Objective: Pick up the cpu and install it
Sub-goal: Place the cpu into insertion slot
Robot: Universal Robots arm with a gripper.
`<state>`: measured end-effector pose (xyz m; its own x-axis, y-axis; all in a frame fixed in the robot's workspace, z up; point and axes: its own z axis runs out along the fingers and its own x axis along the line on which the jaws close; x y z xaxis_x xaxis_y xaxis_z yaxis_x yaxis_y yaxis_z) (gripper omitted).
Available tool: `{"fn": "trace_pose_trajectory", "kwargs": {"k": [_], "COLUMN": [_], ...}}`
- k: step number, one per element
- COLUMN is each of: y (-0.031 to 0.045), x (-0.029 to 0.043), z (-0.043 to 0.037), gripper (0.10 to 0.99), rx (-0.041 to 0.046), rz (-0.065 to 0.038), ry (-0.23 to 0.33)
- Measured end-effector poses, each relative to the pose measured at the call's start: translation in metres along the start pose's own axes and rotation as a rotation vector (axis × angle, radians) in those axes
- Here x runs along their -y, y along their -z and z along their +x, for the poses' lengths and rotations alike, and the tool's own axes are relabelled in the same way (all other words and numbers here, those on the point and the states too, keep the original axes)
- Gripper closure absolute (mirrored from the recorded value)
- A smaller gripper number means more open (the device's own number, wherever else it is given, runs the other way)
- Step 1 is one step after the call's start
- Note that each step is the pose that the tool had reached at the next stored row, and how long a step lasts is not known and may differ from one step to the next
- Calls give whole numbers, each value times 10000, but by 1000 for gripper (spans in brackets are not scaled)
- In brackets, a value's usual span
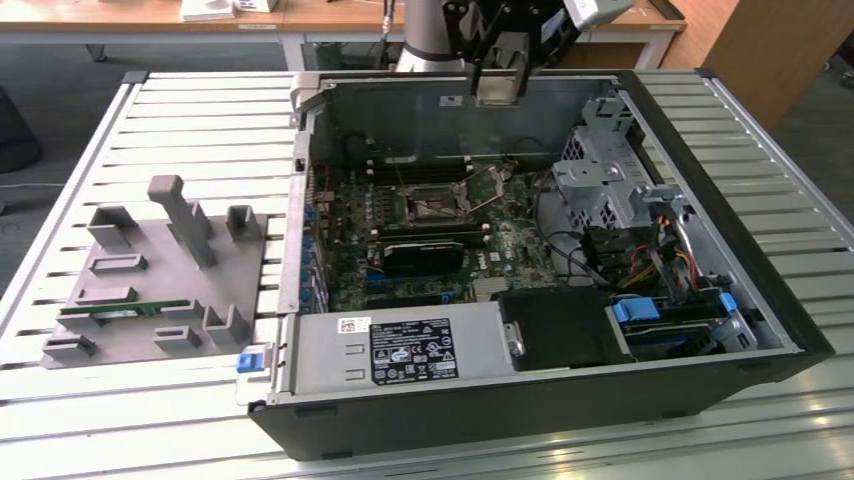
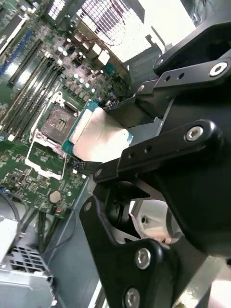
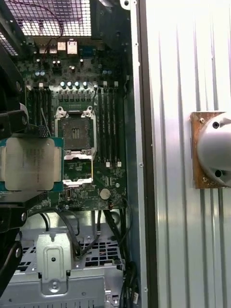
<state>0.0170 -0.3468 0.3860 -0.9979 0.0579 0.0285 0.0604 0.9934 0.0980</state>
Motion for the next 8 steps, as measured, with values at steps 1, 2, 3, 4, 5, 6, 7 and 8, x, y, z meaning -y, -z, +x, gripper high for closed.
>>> {"fn": "trace_pose_trajectory", "kwargs": {"k": [1,2,3,4,5,6,7,8], "y": [-5,-7,-10,-11,-14,-16,-17,-19], "x": [0,0,0,1,1,1,2,2], "z": [0,0,0,-1,1,4,9,15], "gripper": [557,557,557,557,557,557,557,557], "rx": [36,54,71,86,99,111,119,127], "rz": [-6,-12,-17,-20,-25,-29,-32,-35], "ry": [-368,-548,-725,-876,-1007,-1118,-1205,-1285]}}
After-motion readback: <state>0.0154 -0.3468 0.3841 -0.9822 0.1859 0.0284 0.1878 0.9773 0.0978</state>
